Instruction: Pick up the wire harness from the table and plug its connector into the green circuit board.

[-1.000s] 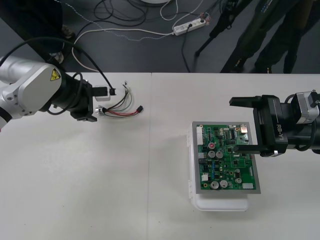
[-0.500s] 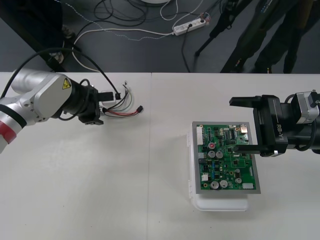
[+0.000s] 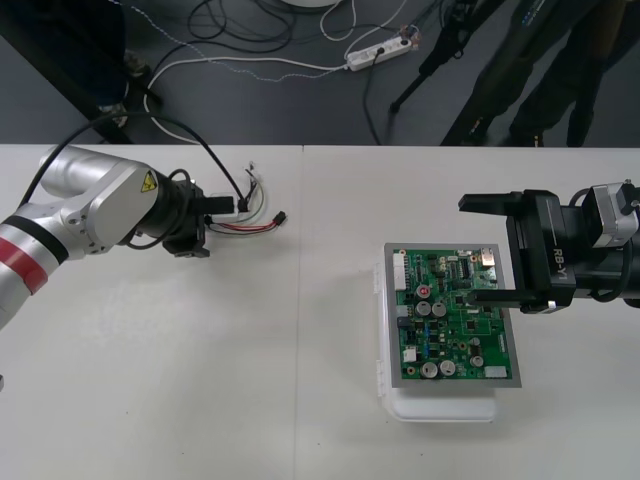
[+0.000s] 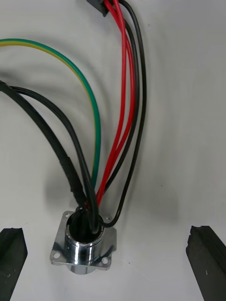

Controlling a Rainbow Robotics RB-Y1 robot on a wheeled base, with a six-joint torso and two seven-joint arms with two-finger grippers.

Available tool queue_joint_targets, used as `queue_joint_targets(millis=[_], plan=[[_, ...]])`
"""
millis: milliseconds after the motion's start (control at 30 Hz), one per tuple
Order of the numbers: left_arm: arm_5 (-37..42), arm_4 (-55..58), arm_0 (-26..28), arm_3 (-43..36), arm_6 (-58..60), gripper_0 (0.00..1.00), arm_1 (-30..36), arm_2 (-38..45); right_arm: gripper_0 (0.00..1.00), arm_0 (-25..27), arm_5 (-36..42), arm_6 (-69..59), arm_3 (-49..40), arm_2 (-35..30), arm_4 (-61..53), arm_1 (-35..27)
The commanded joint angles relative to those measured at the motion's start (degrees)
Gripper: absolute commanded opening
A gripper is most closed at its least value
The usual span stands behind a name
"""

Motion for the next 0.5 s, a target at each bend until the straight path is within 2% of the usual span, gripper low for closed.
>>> queue_joint_targets(millis=[33,500], plan=[[2.5,-0.9,-2.9,-0.1,-2.7,1.00,-0.9,-1.8,1.00,-1.4,-0.3,2.1,-1.4,-0.3,-0.9,-1.6],[5.5,-2.1,-2.9,0.0,-2.3,1.00,-1.1,-3.4,1.00,-1.4,-0.3,1.0,-1.4,-0.4,1.3,-1.6]])
